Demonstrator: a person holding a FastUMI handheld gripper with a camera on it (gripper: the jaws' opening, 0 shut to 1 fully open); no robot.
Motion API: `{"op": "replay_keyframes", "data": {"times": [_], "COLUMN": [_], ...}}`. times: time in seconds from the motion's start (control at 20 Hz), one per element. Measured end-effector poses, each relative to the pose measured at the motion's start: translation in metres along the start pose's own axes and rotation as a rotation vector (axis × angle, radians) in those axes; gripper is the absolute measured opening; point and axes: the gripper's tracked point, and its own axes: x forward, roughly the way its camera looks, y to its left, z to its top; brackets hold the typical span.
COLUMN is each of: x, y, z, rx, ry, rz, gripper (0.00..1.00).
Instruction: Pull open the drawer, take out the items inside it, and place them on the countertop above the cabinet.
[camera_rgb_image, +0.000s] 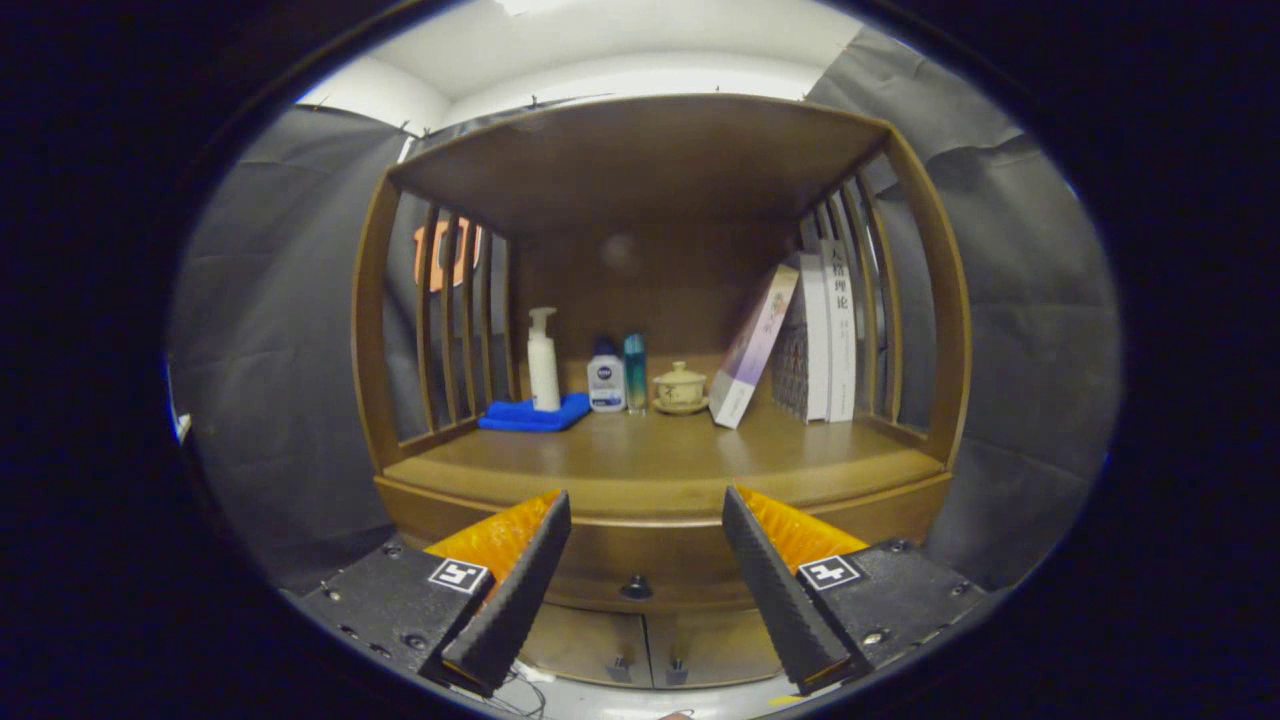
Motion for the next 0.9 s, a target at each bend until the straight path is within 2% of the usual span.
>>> {"op": "replay_keyframes", "data": {"times": [0.1, 0.35, 0.6, 0.8, 0.9], "x": [0.013, 0.035, 0.046, 0.053, 0.054], "y": [-0.002, 0.001, 0.002, 0.002, 0.006], "z": [-0.020, -0.066, -0.087, -0.098, -0.102], "rx": [-0.012, 0.015, -0.017, -0.027, -0.023], "ry": [0.031, 0.111, 0.138, 0.146, 0.157], "rz": [-0.012, -0.014, -0.036, -0.048, -0.050], "gripper": [0.96, 0.82, 0.71, 0.53, 0.41]}}
